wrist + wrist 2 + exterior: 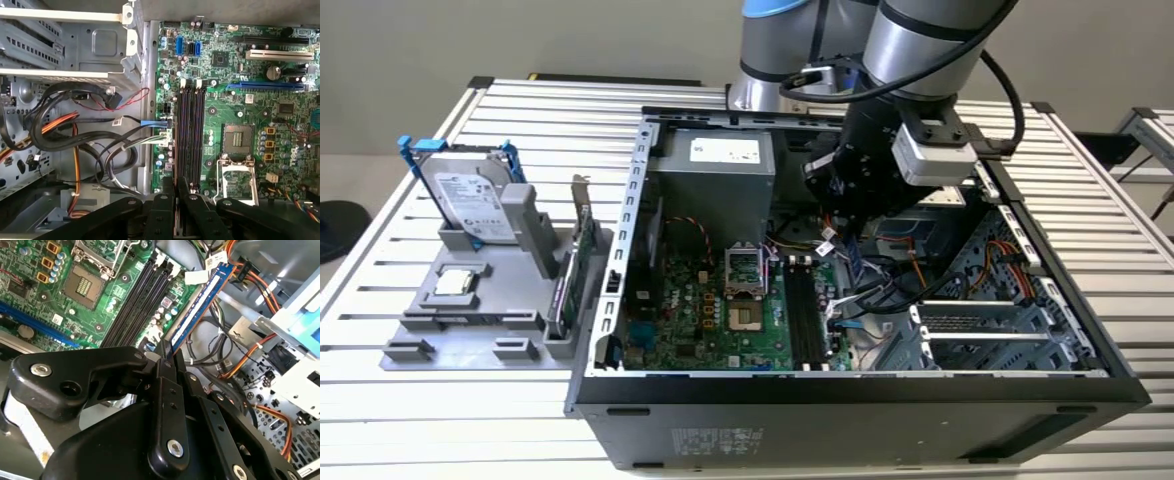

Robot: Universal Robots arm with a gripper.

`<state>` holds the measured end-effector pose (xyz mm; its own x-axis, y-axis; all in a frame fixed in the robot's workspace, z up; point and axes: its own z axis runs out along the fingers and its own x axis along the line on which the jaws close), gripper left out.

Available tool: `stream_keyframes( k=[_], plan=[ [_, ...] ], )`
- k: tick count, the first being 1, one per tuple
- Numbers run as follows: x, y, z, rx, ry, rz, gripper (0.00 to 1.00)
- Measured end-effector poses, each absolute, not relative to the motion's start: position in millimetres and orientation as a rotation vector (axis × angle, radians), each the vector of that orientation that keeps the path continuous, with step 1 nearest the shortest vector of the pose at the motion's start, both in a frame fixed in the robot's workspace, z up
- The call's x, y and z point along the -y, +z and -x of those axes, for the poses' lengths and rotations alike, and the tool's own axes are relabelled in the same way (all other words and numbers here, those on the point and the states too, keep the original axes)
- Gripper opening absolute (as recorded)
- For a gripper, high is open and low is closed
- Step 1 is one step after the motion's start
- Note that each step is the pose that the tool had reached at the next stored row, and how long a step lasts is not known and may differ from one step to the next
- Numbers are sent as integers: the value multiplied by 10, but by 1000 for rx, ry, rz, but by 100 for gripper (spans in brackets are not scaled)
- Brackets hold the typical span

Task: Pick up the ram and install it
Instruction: 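Insert the ram into the slot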

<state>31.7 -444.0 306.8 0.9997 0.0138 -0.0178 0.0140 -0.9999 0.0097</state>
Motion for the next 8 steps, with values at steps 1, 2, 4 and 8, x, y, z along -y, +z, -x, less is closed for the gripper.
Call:
stream_keyframes(
  k=[1,2,4,8],
  plan=[
    [4446,3061,-317,-22,-28,-3132,0],
    [4447,3051,-315,-22,-28,-3132,0],
    [4448,3037,-310,-22,-28,-3131,0],
    [4448,3037,-310,-22,-28,-3131,0]
  ],
)
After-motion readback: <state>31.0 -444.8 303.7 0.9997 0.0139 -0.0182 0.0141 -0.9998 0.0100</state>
